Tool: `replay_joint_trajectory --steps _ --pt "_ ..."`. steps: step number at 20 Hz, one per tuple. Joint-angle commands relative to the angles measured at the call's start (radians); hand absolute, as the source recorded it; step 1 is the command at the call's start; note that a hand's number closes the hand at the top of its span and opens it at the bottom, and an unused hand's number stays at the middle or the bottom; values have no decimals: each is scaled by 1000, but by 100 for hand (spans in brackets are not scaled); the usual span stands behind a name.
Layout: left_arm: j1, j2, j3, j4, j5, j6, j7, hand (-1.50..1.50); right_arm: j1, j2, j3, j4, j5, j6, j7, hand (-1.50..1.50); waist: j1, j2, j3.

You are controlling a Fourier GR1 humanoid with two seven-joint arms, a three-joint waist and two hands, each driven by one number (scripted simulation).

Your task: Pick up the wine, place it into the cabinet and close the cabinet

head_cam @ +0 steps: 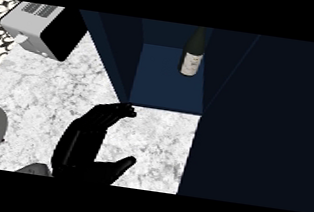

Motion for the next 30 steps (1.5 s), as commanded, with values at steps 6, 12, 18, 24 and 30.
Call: replay_joint_trajectory --steps 6,12,18,24,30 --pt "218 253 100 -199 7 -134 -27 150 34 14 145 -77 -119 38 88 150 7 1 -1" --pt "386 383 188 -289 41 -211 -88 -150 35 65 354 -161 -51 -18 182 150 9 -2 -2" --pt "493 447 303 -220 119 -357 -144 -150 -75 151 652 -125 109 -165 263 150 6 -5 -4" --pt "597 528 405 -165 186 -486 -190 -150 -230 151 826 7 211 -340 266 150 25 -9 -7" --pt "665 609 484 -162 227 -565 -193 -150 -380 149 926 134 308 -574 194 150 31 -9 -5"
